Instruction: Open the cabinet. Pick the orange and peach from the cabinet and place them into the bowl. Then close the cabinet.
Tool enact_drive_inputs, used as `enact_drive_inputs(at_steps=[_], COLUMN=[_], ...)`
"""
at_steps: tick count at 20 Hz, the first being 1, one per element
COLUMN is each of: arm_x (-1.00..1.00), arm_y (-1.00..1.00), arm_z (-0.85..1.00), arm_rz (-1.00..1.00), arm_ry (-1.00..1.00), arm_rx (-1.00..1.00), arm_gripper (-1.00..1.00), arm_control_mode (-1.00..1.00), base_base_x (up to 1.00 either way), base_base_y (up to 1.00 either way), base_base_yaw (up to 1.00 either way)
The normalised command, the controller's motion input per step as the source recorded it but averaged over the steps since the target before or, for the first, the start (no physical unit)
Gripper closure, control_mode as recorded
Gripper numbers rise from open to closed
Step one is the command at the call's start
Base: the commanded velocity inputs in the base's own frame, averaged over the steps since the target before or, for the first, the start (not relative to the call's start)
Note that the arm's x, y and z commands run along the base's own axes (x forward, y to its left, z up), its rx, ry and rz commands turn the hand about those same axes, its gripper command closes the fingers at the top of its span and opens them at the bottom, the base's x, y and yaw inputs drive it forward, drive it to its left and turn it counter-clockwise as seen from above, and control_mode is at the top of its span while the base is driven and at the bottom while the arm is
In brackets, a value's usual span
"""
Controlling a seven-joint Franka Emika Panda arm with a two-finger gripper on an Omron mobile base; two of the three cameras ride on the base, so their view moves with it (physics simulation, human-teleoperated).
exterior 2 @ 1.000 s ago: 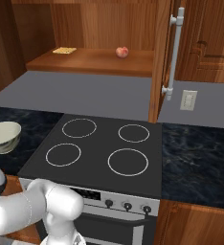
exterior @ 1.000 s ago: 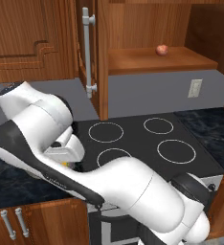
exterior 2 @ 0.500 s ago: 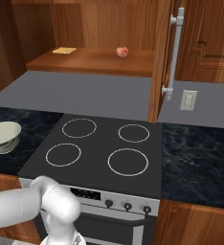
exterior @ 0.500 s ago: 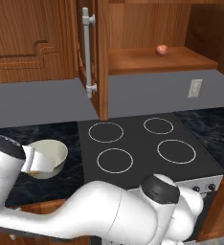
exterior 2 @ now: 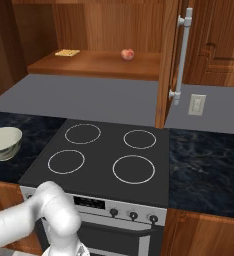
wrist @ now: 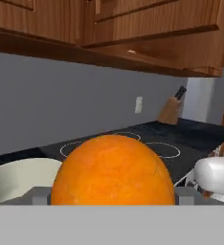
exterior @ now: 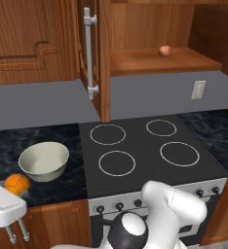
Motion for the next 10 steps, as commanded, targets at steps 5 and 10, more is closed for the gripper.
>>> enact_drive_inputs(at_steps=[5,10], arm_x=[0.51,0.66], arm_y=[-0.53,-0.2], arm_z=[-0.39,0.24], arm_rz=[0.02,0.0], arm_ry=[-0.64,-0.19], arm_rx=[-0.04,0.02], arm_gripper=[1.0,1.0], arm_control_mode=[-1.0,-1.0], base_base_x=[0.0,0.0], base_base_y=[0.0,0.0], base_base_yaw=[0.0,0.0])
